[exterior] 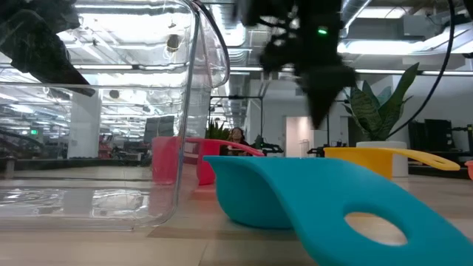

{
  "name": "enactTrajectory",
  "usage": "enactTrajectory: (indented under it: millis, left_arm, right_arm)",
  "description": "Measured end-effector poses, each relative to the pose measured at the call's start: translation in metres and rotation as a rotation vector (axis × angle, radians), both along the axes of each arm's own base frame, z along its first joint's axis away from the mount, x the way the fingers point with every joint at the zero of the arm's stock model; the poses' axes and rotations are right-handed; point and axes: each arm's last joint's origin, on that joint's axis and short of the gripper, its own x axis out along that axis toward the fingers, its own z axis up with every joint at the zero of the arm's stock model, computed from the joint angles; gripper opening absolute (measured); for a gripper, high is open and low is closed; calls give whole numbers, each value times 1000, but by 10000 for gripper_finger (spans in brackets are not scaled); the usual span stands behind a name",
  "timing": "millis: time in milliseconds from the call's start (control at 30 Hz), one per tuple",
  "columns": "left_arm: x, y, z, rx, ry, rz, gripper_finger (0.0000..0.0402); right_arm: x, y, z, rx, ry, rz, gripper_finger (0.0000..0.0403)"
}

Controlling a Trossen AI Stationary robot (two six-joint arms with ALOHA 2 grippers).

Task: Nest measuring cups in basket
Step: Stack the blue measuring cup on the red measuring cup

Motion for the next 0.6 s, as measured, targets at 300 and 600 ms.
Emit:
enactTrajectory:
  millis: [300, 600]
  left_arm:
    - [0, 0, 0, -3, -2, 2, 0]
    - [0, 0, 0, -6, -7, 8, 0]
  right_arm:
    - [-74, 5, -7, -183, 148, -138, 123]
    - [-150, 17, 27, -78, -208, -266, 123]
